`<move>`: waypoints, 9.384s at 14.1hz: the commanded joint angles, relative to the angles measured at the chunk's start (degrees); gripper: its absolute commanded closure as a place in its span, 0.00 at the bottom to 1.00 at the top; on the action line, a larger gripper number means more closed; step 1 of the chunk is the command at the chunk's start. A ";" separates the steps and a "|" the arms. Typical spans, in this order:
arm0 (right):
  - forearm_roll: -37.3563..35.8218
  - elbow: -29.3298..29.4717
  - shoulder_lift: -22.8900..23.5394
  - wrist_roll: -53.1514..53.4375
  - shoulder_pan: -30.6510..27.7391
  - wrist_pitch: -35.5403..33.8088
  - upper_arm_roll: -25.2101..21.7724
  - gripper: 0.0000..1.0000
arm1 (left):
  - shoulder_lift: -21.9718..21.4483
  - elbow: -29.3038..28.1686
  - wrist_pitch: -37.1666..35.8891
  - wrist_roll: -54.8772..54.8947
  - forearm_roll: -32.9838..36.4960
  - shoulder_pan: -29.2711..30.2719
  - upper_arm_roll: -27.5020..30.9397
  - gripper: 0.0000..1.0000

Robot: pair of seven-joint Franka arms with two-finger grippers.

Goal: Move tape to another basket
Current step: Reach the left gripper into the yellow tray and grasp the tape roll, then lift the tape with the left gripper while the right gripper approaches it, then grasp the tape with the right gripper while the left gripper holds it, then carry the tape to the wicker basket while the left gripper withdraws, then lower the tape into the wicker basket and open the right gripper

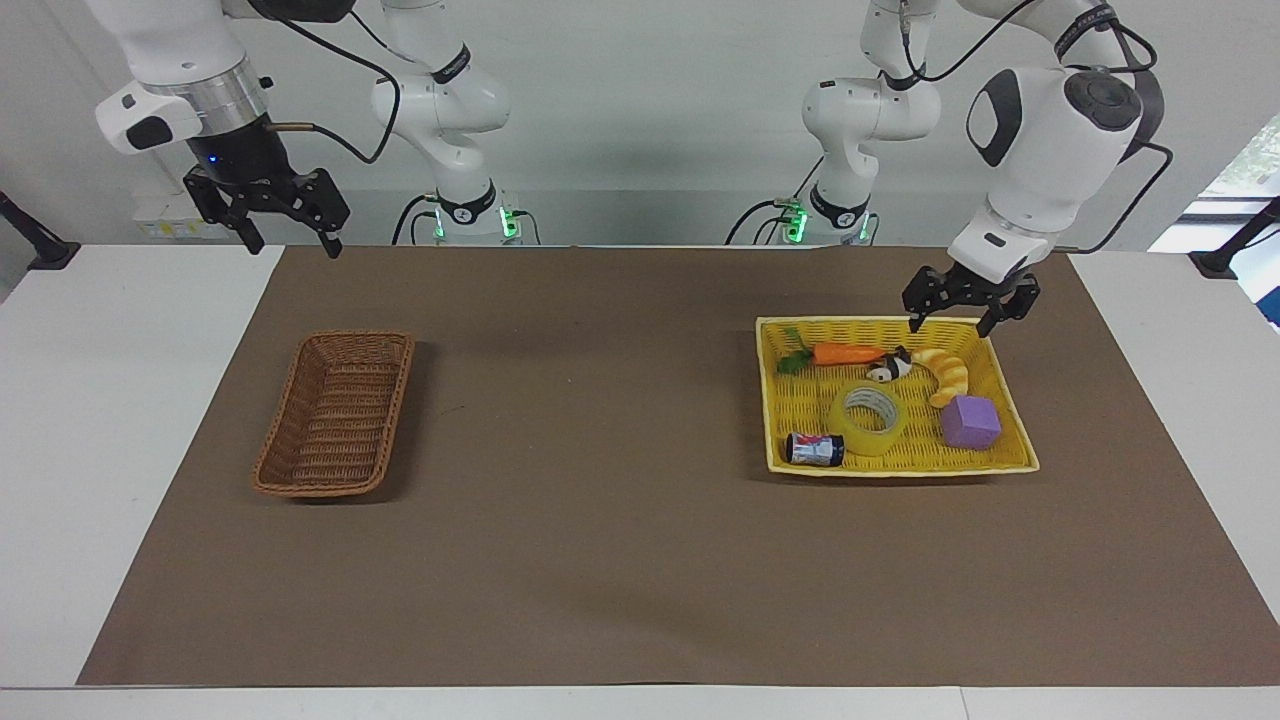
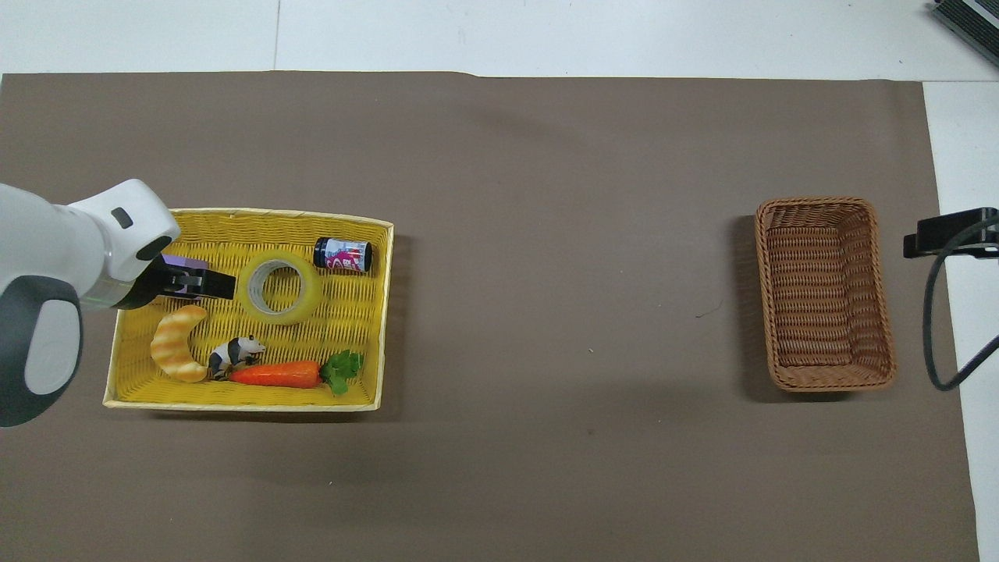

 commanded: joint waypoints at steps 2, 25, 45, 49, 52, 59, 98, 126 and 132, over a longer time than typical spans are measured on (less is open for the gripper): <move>0.19 -0.83 -0.95 -0.63 -0.41 -0.06 0.29 0.00 | 7.47 -2.77 9.47 -1.57 -0.35 -0.84 0.79 0.00; 0.10 -0.83 -0.95 -0.63 -0.41 -0.06 0.29 0.00 | 5.75 20.26 -19.31 -7.02 -0.35 0.04 1.40 1.00; 16.25 -6.19 -1.48 6.38 2.22 3.27 10.75 0.00 | 0.20 5.58 8.77 -20.48 -29.24 -22.00 -1.41 1.00; 27.59 -11.63 -1.39 6.57 3.62 9.94 11.10 0.00 | -0.41 3.13 13.44 -20.47 -34.09 -25.36 -1.41 1.00; 31.64 -15.50 -1.48 6.57 5.38 14.69 11.10 0.00 | 0.11 3.65 20.21 -20.91 -39.26 -29.05 -1.41 1.00; 35.79 -19.99 -2.88 5.69 6.62 19.10 11.01 0.00 | 0.99 5.14 25.76 -20.83 -44.47 -32.13 -2.29 1.00; 11.81 -16.56 -1.66 -4.85 -4.90 9.42 9.79 1.00 | 3.02 17.89 -8.16 -17.75 -10.41 -3.93 -2.55 0.00; -29.35 -35.73 8.72 -10.74 -11.49 38.26 10.05 0.00 | 0.99 27.03 -27.06 -0.26 1.41 8.56 -2.02 0.00; -13.02 -32.31 5.91 -11.79 -8.76 30.72 10.31 0.00 | 0.99 27.03 -26.97 -0.26 1.41 8.56 -2.02 0.00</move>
